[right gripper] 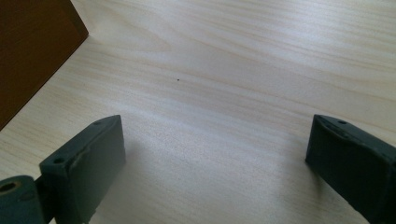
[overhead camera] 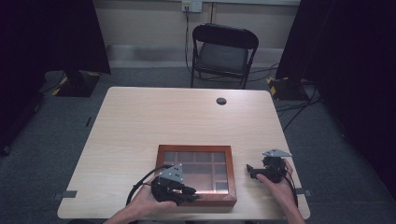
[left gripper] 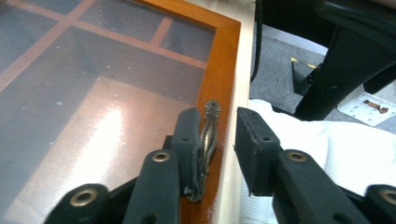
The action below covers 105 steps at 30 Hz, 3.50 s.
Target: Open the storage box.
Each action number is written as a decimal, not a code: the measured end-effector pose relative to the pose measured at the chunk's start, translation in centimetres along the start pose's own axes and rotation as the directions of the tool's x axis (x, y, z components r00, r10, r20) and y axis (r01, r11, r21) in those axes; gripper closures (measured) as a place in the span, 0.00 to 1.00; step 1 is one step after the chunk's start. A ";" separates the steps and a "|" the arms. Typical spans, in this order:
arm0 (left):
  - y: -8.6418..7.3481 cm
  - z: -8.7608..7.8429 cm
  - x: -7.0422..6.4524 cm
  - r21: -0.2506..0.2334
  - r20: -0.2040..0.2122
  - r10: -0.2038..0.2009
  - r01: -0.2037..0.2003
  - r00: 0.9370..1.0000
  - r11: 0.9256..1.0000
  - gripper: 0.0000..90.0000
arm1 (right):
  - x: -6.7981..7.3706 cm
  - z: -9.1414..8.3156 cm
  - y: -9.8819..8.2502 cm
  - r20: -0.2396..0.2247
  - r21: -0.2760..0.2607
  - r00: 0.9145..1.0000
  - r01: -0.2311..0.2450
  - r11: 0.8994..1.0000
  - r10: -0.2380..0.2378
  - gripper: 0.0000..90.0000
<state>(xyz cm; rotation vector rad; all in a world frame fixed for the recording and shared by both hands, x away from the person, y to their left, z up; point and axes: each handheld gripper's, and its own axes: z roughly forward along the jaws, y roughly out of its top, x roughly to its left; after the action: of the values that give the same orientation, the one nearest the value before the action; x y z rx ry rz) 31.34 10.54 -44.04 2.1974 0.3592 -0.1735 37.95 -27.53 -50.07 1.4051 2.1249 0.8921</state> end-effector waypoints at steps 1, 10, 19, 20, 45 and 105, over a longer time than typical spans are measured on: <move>0.1 0.1 0.0 0.003 0.003 0.006 -0.006 1.000 1.000 0.81 | 0.0 0.0 0.0 0.000 0.000 1.000 0.000 1.000 0.000 0.04; 0.5 0.6 -0.1 0.009 -0.004 0.020 -0.020 1.000 1.000 0.82 | 0.0 0.0 0.0 0.001 0.001 1.000 -0.001 1.000 0.001 0.04; 0.5 0.5 -0.1 0.011 -0.018 0.039 -0.039 0.999 0.999 0.86 | 0.0 0.0 0.0 0.000 0.001 1.000 -0.001 1.000 0.001 0.04; 0.5 0.5 -0.1 0.011 -0.018 0.039 -0.039 0.999 0.999 0.85 | 0.0 0.0 0.0 0.000 0.001 1.000 -0.001 1.000 0.001 0.04; 0.4 0.6 -0.2 0.021 -0.054 0.085 -0.084 0.995 0.996 0.83 | 0.0 0.0 0.0 0.000 0.000 1.000 0.000 1.000 0.000 0.04; 3.3 -1.4 1.0 -0.006 0.068 -0.030 0.031 0.997 1.000 0.92 | 3.8 -3.0 1.6 -0.367 -0.137 0.916 0.121 0.983 -0.164 0.18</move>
<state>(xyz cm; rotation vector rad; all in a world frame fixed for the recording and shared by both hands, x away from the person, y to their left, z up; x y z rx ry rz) 33.31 10.02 -40.95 2.1740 0.3551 -0.2625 35.53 -24.44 -46.82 1.0701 2.3735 1.2853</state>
